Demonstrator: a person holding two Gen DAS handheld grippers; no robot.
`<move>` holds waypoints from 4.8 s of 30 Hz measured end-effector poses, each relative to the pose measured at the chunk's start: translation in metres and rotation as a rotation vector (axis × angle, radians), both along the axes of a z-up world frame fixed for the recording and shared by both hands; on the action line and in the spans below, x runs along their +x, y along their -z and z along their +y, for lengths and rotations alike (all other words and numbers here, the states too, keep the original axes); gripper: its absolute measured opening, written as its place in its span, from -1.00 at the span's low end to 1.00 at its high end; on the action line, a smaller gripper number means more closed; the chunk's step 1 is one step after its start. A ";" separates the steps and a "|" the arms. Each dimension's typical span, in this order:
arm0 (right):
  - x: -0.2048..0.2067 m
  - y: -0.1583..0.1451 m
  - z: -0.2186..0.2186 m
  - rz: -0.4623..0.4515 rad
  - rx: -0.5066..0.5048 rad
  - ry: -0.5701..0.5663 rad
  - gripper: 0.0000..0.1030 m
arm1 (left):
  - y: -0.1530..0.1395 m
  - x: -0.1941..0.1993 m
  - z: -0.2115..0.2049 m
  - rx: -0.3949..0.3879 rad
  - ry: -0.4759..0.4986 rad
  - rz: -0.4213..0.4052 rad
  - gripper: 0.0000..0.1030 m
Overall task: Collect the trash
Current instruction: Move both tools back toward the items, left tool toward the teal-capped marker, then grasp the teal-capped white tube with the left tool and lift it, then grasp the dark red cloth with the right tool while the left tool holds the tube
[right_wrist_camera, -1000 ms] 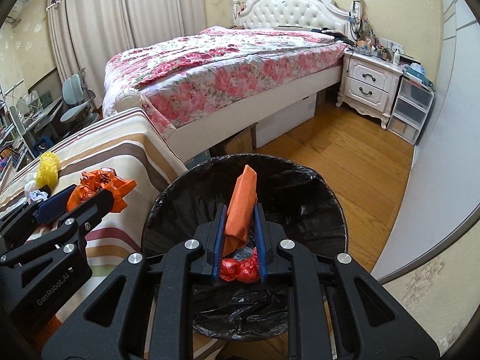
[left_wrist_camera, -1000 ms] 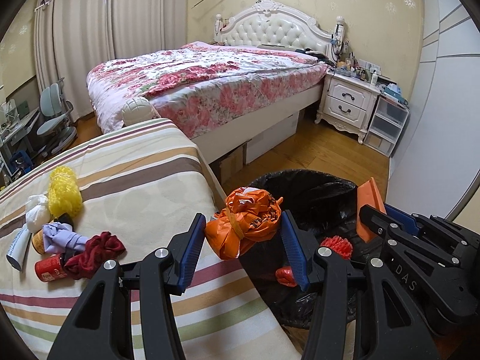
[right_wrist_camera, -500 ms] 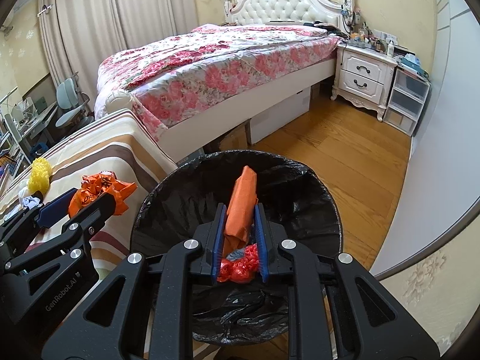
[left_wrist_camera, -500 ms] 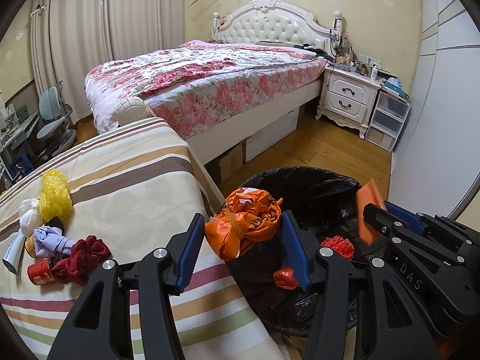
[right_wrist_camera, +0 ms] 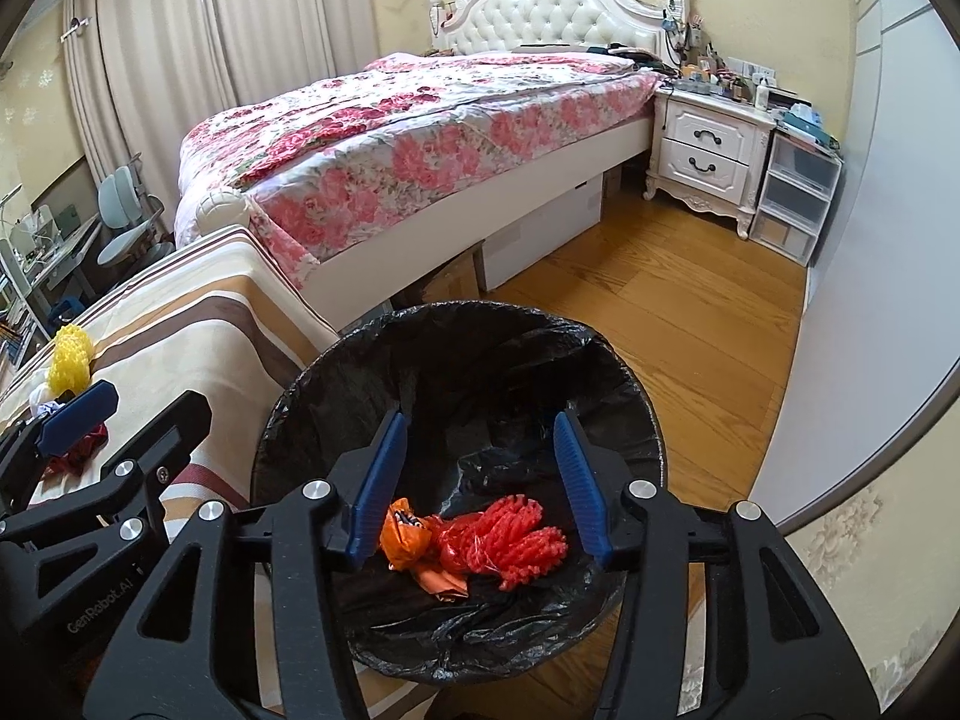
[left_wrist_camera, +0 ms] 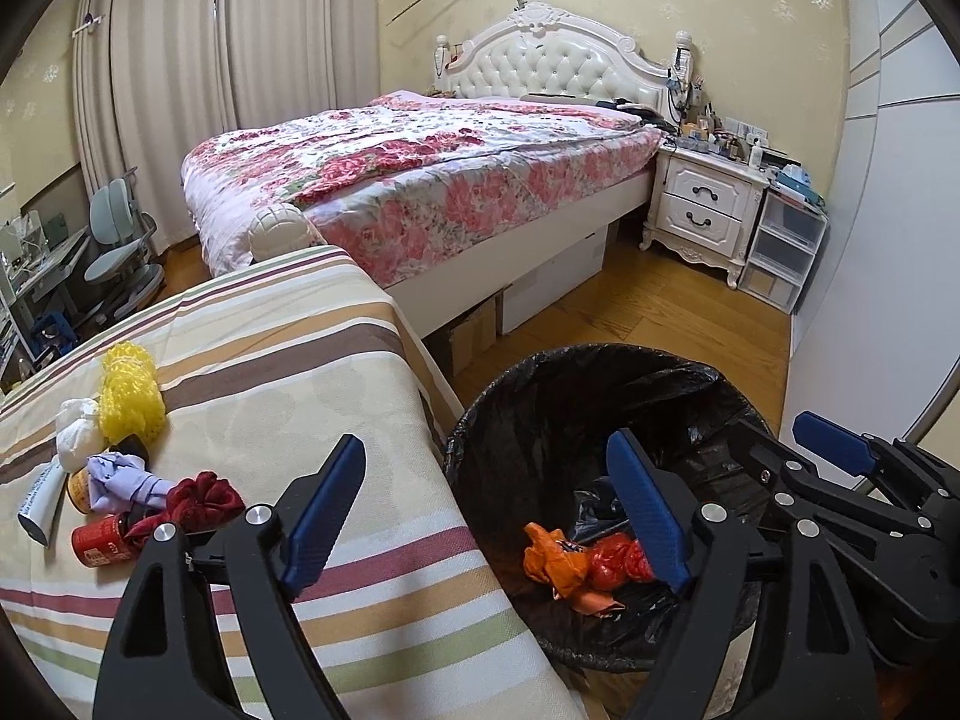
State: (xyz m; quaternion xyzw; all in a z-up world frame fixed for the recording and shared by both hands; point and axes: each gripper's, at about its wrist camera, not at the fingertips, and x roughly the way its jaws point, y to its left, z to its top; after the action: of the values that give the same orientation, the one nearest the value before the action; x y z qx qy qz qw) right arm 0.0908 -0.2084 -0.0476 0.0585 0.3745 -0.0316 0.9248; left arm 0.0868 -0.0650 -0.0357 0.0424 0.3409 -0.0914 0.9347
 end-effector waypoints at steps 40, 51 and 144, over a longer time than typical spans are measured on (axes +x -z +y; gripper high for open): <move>-0.103 -0.004 0.114 0.013 -0.006 -0.219 0.19 | 0.014 -0.109 0.157 0.070 -0.185 0.062 0.59; -0.103 -0.002 0.118 0.020 -0.003 -0.232 0.19 | 0.022 -0.100 0.162 0.049 -0.144 0.154 0.44; 0.038 0.001 0.228 0.098 0.079 -0.289 -0.03 | 0.015 -0.080 0.272 -0.054 -0.363 0.144 -0.65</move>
State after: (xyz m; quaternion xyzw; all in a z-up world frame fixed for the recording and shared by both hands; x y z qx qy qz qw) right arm 0.1293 0.0194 -0.0486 0.0387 0.4248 0.1138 0.8973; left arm 0.0068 0.2065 -0.0505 -0.0514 0.4065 0.0669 0.9098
